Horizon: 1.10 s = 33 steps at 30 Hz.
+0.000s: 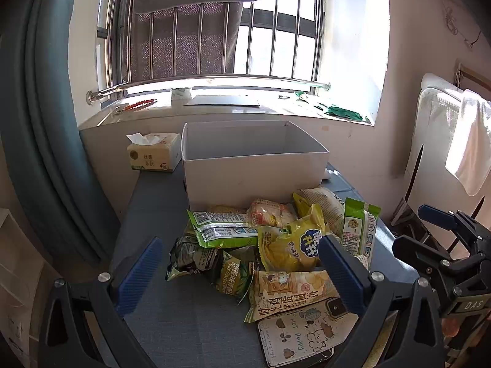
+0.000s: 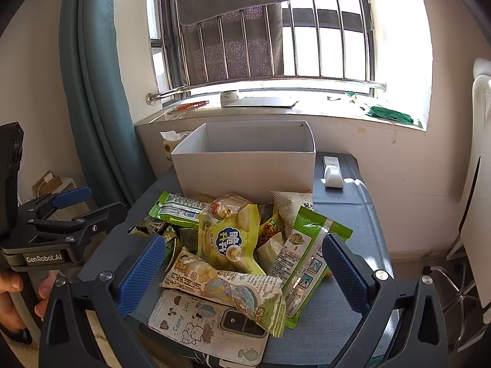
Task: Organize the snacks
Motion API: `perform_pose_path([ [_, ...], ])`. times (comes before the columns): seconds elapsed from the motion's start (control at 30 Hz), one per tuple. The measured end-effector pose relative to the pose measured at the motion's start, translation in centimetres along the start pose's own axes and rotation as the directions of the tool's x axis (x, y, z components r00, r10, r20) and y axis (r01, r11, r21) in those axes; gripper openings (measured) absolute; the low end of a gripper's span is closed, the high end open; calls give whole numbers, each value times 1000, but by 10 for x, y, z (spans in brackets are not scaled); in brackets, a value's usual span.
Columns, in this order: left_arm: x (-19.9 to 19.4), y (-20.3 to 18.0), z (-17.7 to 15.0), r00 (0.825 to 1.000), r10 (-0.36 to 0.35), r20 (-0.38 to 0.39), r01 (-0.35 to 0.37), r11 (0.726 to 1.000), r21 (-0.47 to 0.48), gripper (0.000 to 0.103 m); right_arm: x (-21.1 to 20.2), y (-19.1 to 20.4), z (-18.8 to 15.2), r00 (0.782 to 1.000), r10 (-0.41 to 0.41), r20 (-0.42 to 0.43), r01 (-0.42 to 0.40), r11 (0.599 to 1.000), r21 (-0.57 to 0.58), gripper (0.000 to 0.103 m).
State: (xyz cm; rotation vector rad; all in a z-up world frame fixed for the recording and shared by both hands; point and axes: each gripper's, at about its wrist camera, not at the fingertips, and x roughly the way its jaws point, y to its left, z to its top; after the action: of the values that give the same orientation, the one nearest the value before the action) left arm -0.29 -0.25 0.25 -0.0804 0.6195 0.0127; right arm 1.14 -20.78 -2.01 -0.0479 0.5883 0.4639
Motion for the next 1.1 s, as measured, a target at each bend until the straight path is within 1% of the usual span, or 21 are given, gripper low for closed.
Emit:
perform_pose_path([
  [0.57,0,0,-1,1000,-7,-4,7,1000,0,103,0,2,-1,1000,12,1,-12,1000,-3,103],
  [1.1,1,3,-3,1000,-1,-9,1,1000,-11,103,0,-3,-5,1000,14,-1,-14,1000,27,103],
])
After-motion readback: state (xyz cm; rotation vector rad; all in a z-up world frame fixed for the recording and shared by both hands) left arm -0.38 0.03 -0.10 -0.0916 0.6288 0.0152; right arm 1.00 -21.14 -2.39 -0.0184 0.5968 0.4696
